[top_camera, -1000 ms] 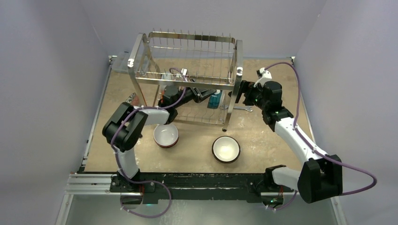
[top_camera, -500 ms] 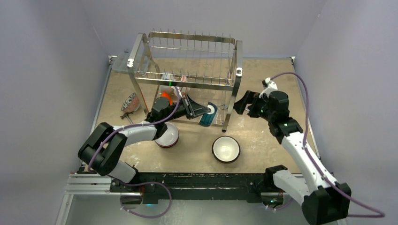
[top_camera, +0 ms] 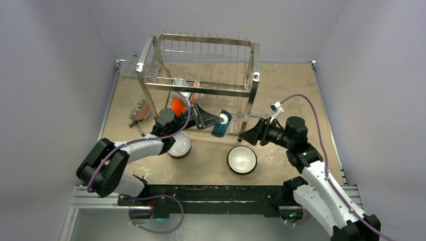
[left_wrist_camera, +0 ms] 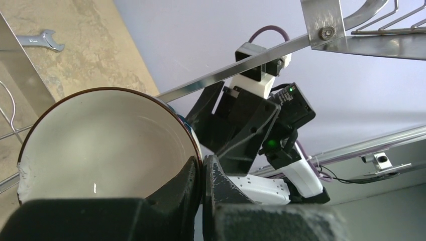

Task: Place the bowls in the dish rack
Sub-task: Move the dish rack to the center of the board.

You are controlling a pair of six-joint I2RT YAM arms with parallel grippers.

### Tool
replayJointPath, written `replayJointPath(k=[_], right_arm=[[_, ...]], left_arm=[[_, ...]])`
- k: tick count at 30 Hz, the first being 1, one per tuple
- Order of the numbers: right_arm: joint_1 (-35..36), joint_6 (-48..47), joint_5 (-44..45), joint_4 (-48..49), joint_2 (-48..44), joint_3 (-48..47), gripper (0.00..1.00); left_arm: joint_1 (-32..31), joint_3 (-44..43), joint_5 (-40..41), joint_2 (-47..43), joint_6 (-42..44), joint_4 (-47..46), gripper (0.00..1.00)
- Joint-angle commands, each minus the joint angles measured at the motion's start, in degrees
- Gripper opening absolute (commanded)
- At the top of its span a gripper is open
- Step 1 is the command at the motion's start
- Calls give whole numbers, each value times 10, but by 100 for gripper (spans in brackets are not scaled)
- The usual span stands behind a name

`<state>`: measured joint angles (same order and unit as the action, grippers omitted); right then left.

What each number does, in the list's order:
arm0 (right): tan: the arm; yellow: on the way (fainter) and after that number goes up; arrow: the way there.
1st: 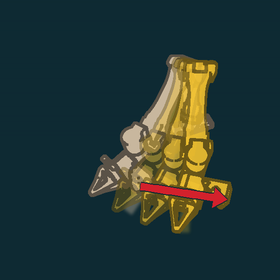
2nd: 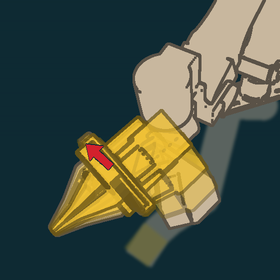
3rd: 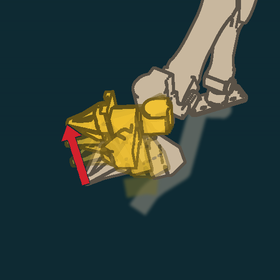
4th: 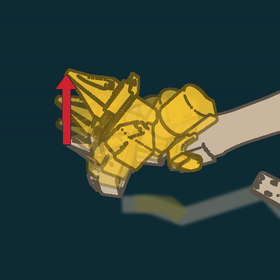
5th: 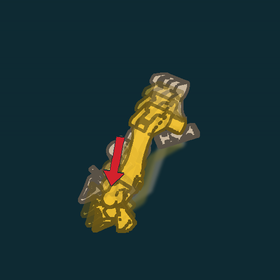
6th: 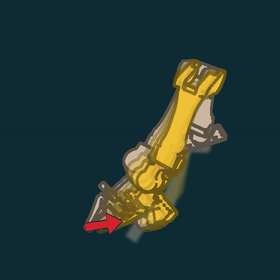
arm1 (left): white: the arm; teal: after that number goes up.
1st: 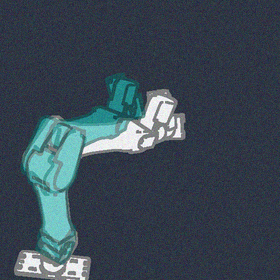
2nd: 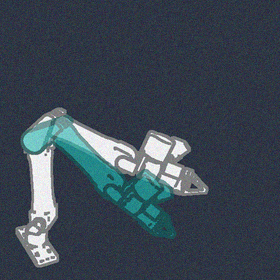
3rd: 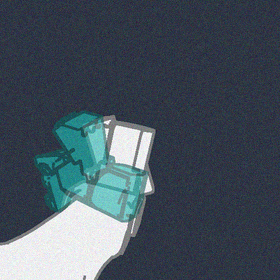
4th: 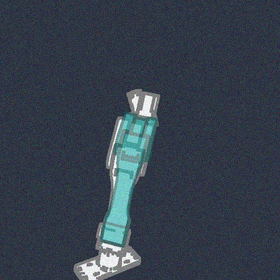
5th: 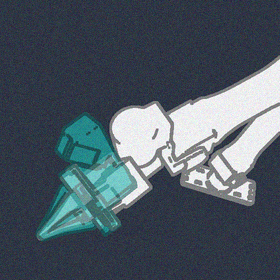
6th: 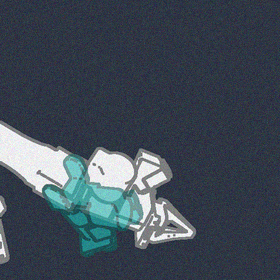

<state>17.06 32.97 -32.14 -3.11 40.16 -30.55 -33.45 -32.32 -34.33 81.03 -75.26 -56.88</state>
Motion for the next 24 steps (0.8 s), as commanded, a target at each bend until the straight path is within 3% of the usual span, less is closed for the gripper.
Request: replayJointPath(k=[1,5,9,13,15,18,22,24], right_arm=[[68,41,-25,150,19,20,60],[97,46,51,226,100,2,55],[98,53,191,214,182,-56,42],[98,73,332,258,215,-62,63],[98,84,372,273,232,-66,68],[97,107,419,231,261,-100,80],[96,33,331,195,276,-150,84],[97,9,282,215,252,-130,89]], left_arm=[[-1,-12,4,-36,-2,-98,0],[-1,5,22,-48,-4,-106,0],[-1,19,39,-63,0,-96,0],[-1,26,60,-77,7,-80,0],[-1,29,66,-82,9,-78,0],[-1,30,72,-86,12,-75,0],[-1,27,103,-87,17,-72,0],[-1,27,124,-84,16,-71,0]])
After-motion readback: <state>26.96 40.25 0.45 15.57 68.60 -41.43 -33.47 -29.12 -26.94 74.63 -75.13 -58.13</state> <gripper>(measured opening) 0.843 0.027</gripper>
